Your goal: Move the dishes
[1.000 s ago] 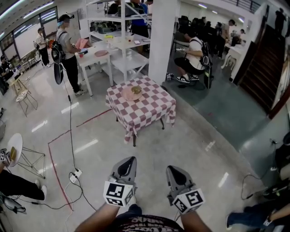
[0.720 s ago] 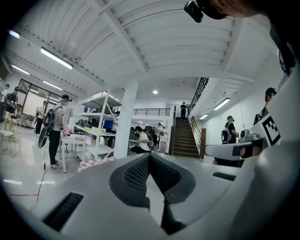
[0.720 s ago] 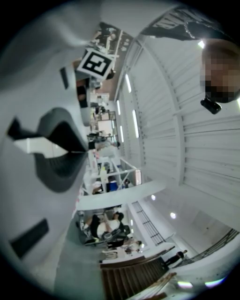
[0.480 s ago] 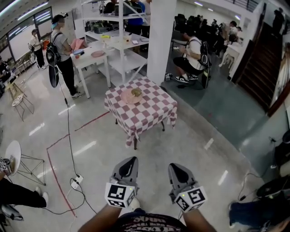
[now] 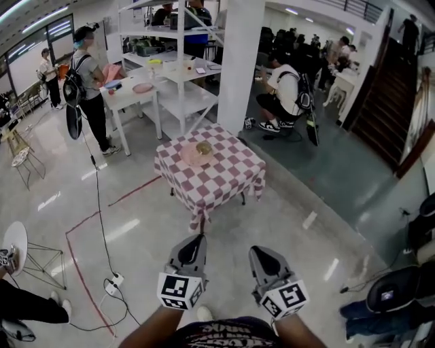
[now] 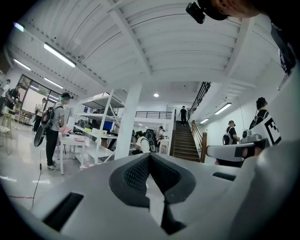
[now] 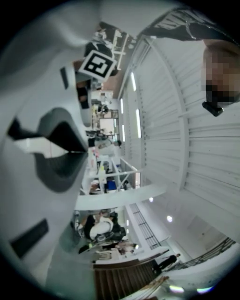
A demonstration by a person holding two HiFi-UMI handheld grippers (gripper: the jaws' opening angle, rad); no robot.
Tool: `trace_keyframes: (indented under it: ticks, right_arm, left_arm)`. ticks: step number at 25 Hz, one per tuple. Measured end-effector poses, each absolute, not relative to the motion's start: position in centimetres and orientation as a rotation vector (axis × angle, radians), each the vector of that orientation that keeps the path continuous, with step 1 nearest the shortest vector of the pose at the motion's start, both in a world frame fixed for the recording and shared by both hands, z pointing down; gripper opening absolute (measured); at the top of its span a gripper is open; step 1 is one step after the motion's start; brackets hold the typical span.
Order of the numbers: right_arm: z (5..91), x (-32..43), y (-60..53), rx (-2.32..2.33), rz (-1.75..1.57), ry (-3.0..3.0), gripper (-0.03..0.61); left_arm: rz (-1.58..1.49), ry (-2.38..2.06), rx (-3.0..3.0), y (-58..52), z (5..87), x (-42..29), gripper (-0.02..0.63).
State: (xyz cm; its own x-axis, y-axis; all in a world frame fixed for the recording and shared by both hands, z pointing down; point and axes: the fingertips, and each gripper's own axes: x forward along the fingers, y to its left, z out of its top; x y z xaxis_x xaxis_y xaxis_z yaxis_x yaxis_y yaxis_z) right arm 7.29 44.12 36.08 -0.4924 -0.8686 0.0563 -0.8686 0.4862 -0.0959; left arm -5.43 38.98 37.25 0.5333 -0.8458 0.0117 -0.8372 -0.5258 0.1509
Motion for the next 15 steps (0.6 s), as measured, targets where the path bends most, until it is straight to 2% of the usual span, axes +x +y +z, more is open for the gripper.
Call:
trace_keyframes:
  ticks: [8, 15]
  right_arm:
    - [36.6, 8.2, 43.5, 1.645, 0.186, -2.649, 0.034]
    - [37.1, 6.8, 41.5, 1.606, 0.194, -2.674, 0.034]
  left_arm:
    - [-0.096, -1.408, 2.609, 38.3, 38.4, -5.0, 0.025]
    - [-0.092, -1.531, 2.558, 36.8, 38.3, -8.4, 0.025]
